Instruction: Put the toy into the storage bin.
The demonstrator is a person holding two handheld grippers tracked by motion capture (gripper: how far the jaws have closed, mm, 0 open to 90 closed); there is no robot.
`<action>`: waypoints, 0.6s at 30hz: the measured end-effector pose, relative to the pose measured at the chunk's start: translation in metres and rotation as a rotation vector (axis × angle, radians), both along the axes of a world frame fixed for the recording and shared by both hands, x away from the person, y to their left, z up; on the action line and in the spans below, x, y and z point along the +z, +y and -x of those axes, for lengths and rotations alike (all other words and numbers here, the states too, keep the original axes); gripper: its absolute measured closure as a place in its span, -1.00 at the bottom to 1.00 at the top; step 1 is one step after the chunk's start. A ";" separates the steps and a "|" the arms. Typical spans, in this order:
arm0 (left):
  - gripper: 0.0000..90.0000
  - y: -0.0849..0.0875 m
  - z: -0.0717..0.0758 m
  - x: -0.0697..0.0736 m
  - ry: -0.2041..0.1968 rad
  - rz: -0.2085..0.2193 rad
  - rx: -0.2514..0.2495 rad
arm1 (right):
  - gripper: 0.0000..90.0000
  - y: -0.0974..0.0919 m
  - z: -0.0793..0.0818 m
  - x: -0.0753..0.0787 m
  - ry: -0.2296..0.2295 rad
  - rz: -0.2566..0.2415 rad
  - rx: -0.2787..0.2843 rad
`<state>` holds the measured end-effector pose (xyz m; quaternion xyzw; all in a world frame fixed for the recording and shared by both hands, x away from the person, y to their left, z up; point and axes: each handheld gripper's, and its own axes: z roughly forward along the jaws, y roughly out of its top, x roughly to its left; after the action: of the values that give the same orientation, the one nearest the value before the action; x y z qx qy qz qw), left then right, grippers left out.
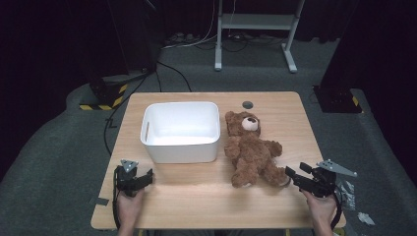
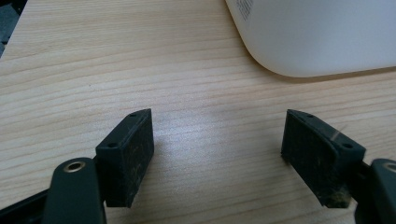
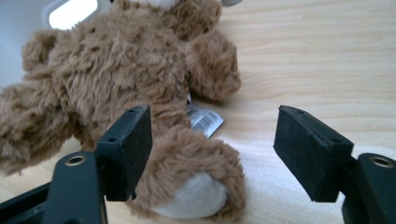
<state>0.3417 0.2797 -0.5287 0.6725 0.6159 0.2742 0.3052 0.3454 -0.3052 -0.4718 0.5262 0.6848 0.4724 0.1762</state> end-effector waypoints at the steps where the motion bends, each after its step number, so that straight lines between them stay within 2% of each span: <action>1: -0.44 0.000 0.000 0.000 0.000 0.000 0.000 | -0.39 0.000 0.000 0.000 -0.003 -0.006 -0.003; 8: -0.44 0.000 0.000 0.000 0.000 0.000 0.000 | -0.55 0.003 -0.003 0.001 -0.006 -0.015 -0.001; 13: -0.44 0.000 0.000 0.000 0.000 0.000 0.000 | -0.75 0.007 -0.008 0.002 -0.015 -0.010 0.000; 18: -0.44 0.000 0.000 0.000 0.000 0.001 0.000 | -0.78 0.012 -0.012 0.002 0.000 -0.023 0.011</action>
<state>0.3417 0.2797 -0.5287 0.6724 0.6161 0.2740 0.3053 0.3578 -0.2931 -0.4695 0.5244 0.6822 0.4813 0.1673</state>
